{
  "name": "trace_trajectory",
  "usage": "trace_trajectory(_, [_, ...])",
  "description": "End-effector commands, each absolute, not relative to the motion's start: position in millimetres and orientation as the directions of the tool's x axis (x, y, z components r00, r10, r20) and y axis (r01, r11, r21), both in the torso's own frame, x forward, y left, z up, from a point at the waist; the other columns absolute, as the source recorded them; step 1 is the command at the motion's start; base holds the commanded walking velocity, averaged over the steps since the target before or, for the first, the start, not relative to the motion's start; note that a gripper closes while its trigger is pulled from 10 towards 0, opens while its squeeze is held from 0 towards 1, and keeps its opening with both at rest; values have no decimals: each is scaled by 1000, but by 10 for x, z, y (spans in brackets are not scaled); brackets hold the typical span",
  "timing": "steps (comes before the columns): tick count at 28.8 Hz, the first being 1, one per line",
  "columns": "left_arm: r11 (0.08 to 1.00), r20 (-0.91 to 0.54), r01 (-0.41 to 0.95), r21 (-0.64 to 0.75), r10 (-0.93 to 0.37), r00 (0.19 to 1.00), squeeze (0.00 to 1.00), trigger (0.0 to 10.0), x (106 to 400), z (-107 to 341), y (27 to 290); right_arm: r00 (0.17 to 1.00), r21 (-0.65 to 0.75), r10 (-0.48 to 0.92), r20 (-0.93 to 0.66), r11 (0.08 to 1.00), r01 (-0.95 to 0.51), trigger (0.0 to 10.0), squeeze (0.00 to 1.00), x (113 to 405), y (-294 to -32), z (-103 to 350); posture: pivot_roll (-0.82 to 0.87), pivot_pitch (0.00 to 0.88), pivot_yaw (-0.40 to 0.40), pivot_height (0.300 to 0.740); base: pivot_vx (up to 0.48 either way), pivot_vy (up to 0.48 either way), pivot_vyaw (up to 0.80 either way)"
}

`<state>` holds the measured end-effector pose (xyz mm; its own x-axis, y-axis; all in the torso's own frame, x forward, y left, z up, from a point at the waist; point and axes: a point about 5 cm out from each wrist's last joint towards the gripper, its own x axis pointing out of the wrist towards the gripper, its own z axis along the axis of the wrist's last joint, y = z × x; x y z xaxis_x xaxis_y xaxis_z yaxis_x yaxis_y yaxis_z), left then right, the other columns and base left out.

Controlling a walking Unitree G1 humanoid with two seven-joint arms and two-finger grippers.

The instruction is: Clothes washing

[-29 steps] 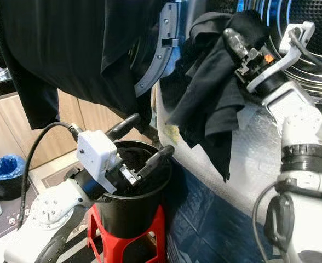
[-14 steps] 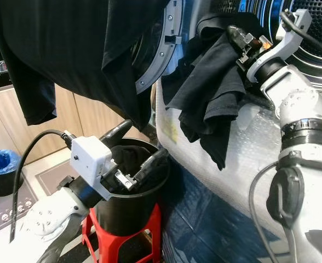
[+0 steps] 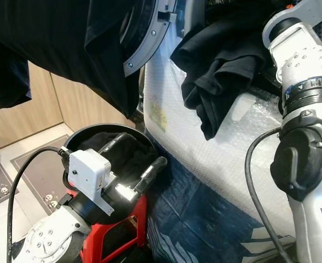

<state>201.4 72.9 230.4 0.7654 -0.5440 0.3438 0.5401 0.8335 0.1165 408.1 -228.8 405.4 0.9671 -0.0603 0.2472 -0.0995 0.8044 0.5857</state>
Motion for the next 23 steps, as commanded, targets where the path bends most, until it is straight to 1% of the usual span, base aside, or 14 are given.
trace_trajectory(1, [829,362,548,115,-548,754,0,10000,1958,2351,709,952,587,-87,294,802,-108,10000,0,4027,-2322,4229,30,118,-188,740,0,0,0])
trace_trajectory(3, [829,361,547,115,-548,755,0,10000,1957,2352,708,952,588,-89,293,802,-106,10000,0,4027,-2321,4230,30,118,-188,740,0,0,0])
trace_trajectory(4, [843,356,529,95,-525,773,0,10000,1917,2337,709,938,588,-148,312,806,-68,10000,0,3995,-2365,4315,51,178,-243,740,0,0,0])
trace_trajectory(5, [872,342,486,58,-475,811,0,10000,1839,2309,728,856,596,-329,399,802,30,10000,0,3805,-2621,4622,97,229,-292,740,0,0,0])
trace_trajectory(6, [902,323,432,16,-413,851,0,10000,1747,2284,755,688,643,-532,493,756,124,10000,0,3474,-2944,4981,101,225,-292,740,0,0,0])
trace_trajectory(8, [907,320,420,8,-401,859,0,10000,1736,2282,759,617,665,-598,511,730,157,10000,0,3328,-3086,5083,104,225,-292,740,0,0,0])
trace_trajectory(13, [909,317,416,8,-397,862,0,10000,1732,2284,768,608,646,-610,509,737,199,10000,0,3300,-3123,5096,102,227,-292,740,0,0,0])
trace_trajectory(18, [913,310,409,-4,-387,868,0,10000,1703,2288,757,642,582,-578,503,776,243,10000,0,3396,-3059,5008,97,225,-285,740,0,0,0])
trace_trajectory(19, [914,308,406,-4,-385,870,0,10000,1697,2294,744,660,544,-564,496,794,269,10000,0,3454,-3023,4943,97,226,-282,740,0,0,0])
trace_trajectory(21, [913,307,407,-6,-386,870,0,10000,1696,2295,743,677,520,-548,492,808,277,10000,0,3491,-2998,4902,95,226,-278,740,0,0,0])
trace_trajectory(22, [913,305,408,-6,-387,870,0,10000,1697,2295,748,712,472,-514,478,834,285,10000,0,3561,-2944,4830,93,226,-275,740,0,0,0])
trace_trajectory(23, [913,304,409,-5,-388,870,0,10000,1698,2295,752,730,449,-497,469,846,287,10000,0,3593,-2917,4796,92,226,-274,740,0,0,0])
